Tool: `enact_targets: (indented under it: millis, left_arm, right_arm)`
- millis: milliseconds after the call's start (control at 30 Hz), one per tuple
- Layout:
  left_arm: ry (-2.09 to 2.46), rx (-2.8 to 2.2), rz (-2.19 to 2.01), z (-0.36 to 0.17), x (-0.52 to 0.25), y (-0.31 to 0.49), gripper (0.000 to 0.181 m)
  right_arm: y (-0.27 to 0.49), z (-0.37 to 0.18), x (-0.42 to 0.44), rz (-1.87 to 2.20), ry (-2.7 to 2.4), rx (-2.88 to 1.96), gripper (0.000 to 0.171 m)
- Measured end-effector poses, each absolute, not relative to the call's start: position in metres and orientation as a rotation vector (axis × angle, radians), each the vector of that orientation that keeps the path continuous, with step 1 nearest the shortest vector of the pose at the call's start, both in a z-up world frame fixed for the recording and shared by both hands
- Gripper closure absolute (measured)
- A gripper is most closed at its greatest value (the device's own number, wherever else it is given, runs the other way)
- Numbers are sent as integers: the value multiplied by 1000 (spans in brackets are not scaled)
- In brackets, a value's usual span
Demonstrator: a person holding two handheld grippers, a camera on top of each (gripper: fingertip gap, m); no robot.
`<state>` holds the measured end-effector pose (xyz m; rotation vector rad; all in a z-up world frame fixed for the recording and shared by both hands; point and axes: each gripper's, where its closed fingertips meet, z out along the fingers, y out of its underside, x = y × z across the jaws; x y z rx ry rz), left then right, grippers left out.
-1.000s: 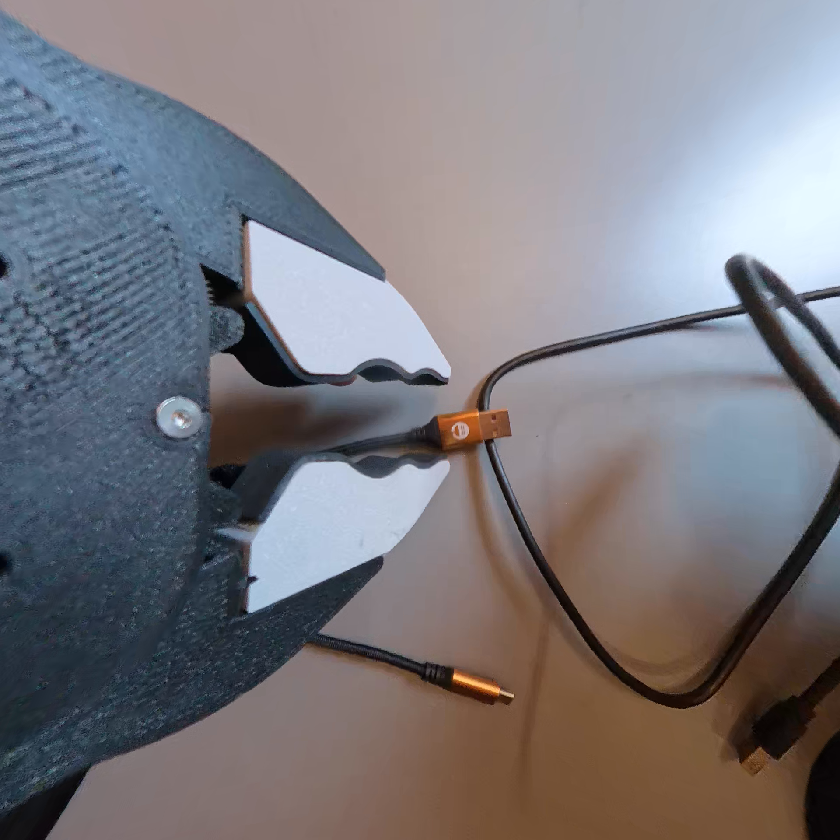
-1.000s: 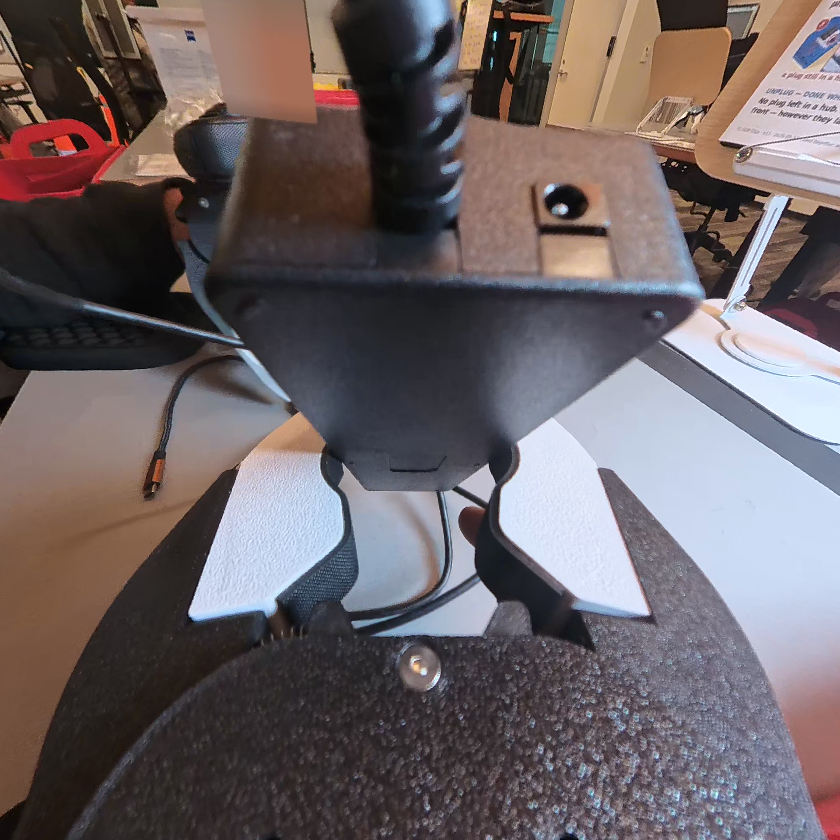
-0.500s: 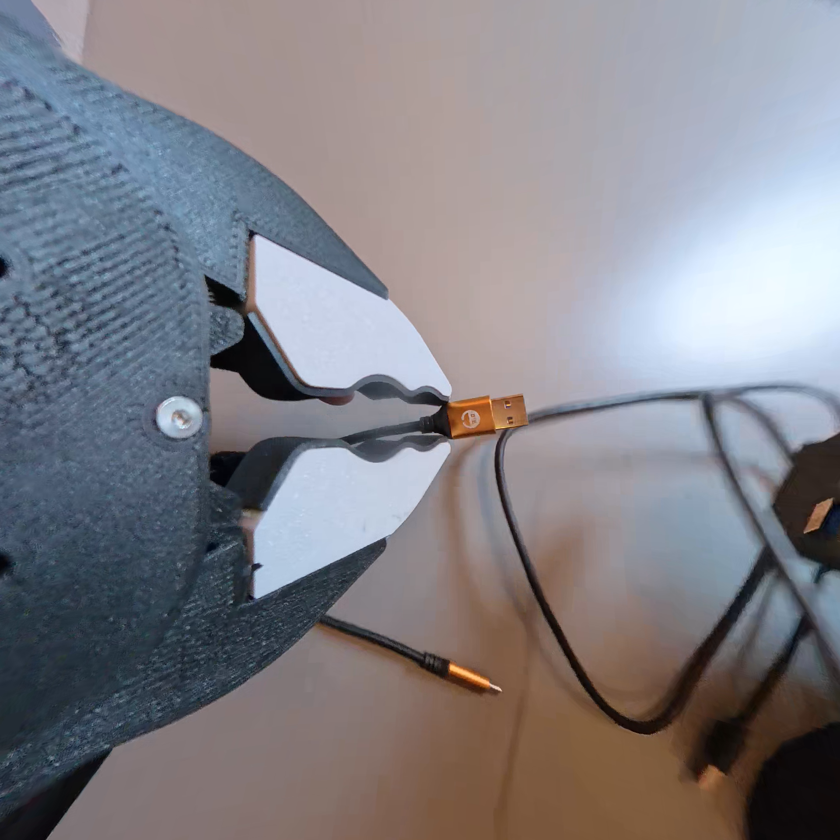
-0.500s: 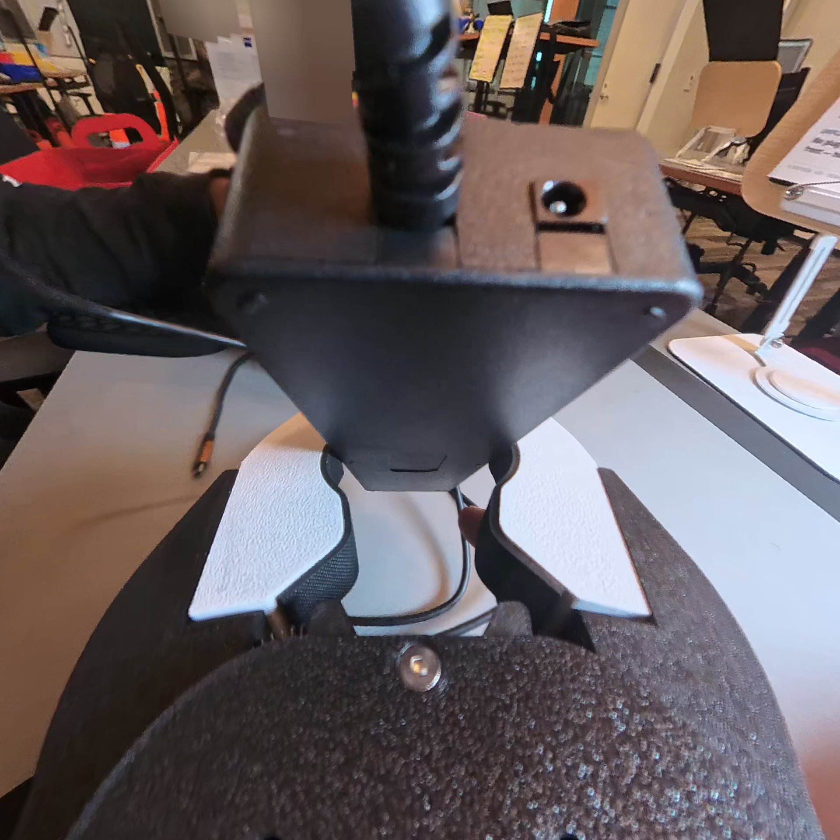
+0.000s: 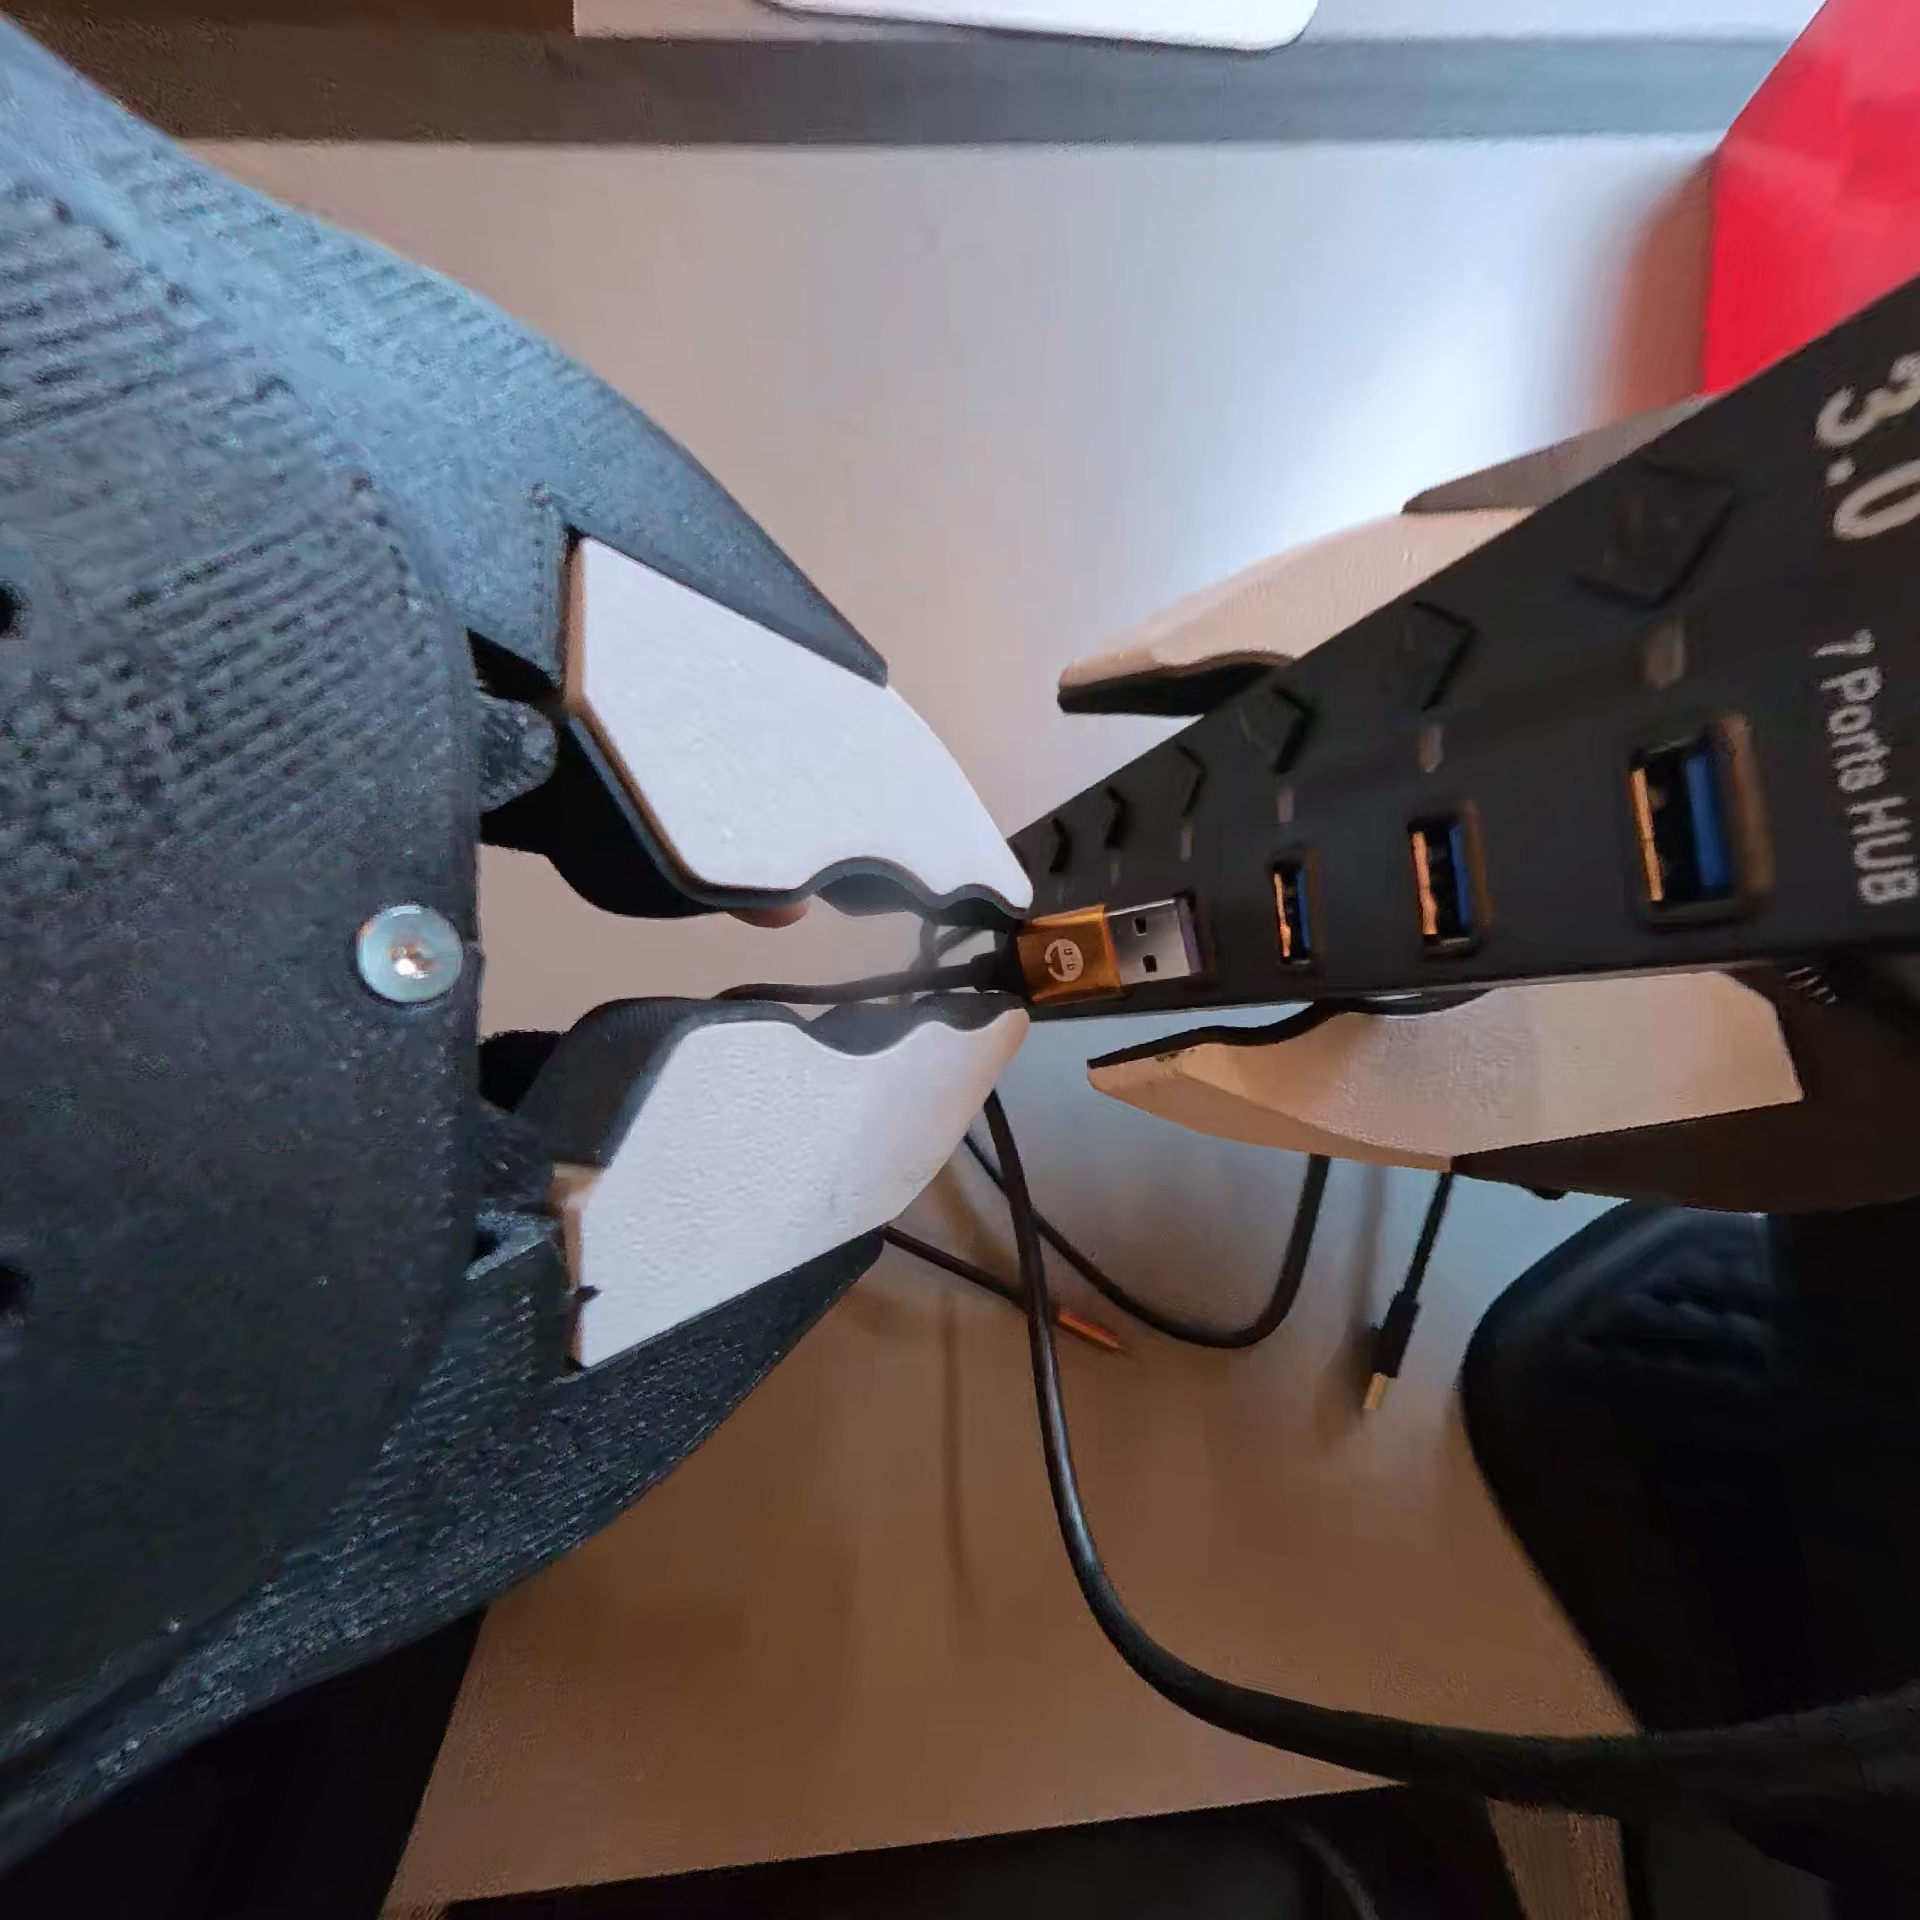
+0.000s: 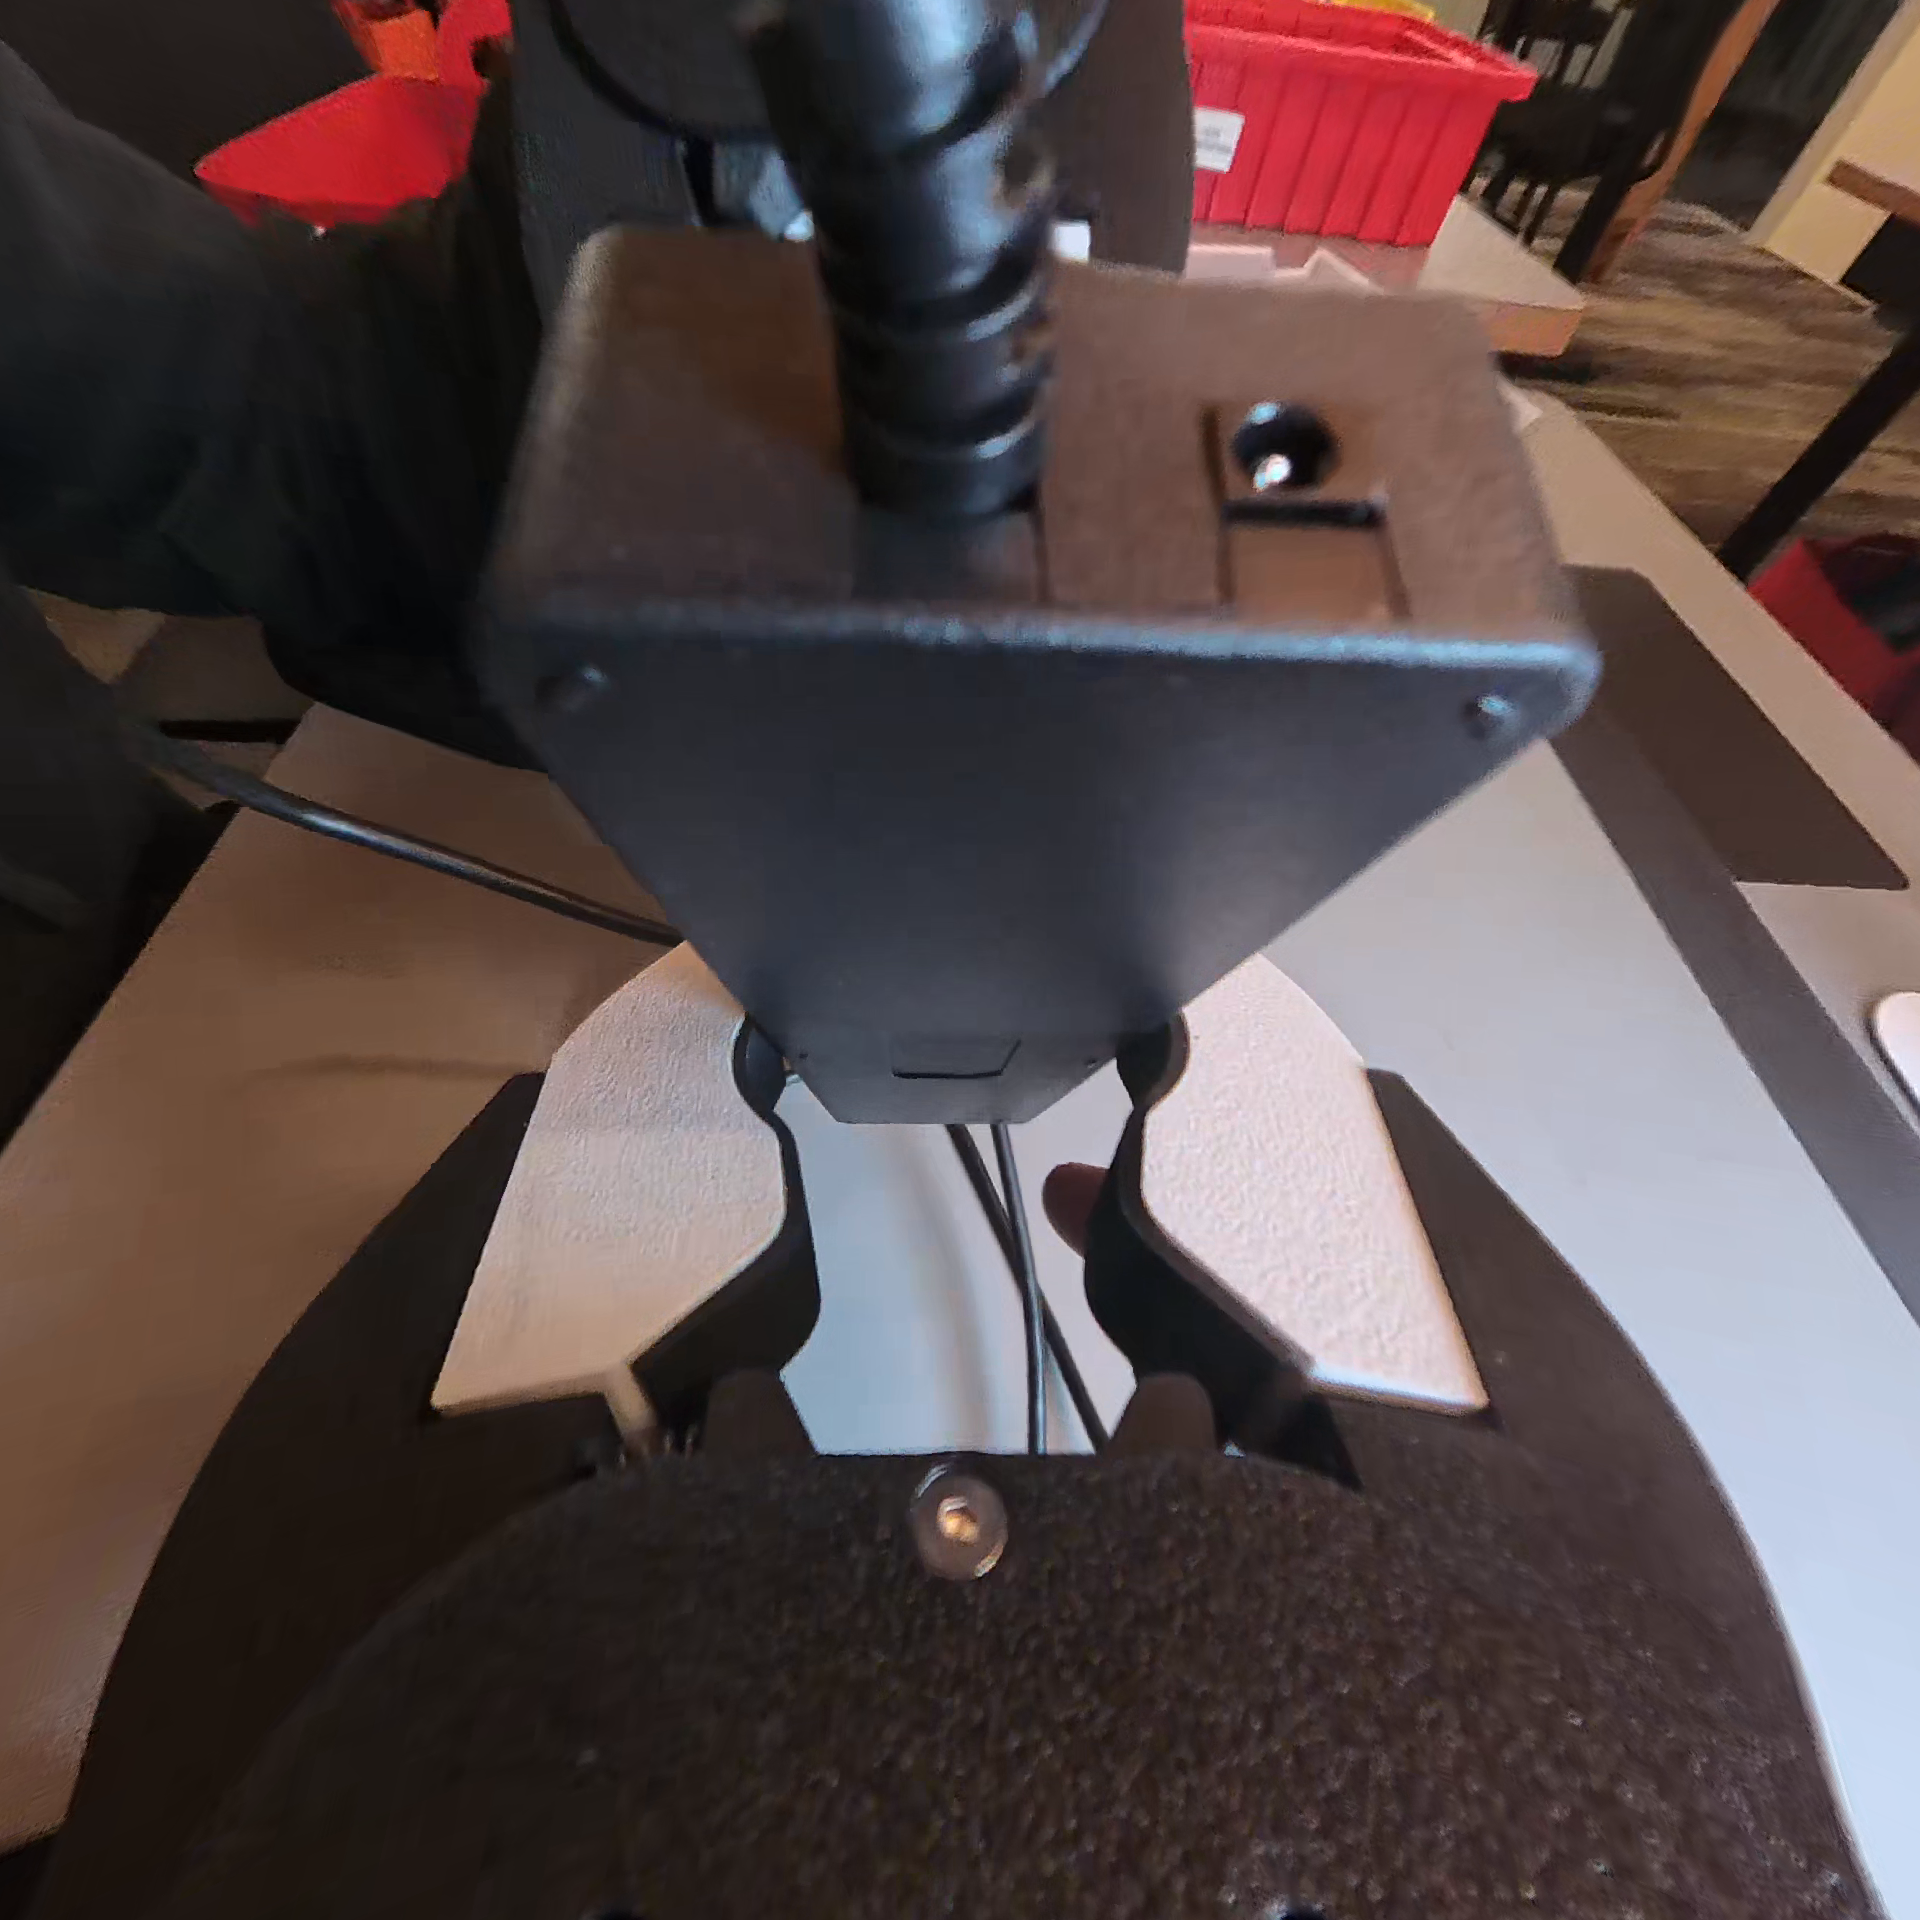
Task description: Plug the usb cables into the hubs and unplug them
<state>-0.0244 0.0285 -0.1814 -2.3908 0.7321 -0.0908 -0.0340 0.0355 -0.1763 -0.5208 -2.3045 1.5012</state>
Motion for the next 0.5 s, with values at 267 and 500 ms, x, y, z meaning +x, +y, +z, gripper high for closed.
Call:
enact_targets:
  millis: [267, 500]
  left_arm:
    - [788, -2545, -195, -222, -23, 18, 169]
    - [800, -2580, -239, -234, -13, 19, 170]
  right_arm:
    - [32, -212, -29, 1422, -2392, -544, 107]
    - [36, -211, -23, 1490, -2356, -579, 107]
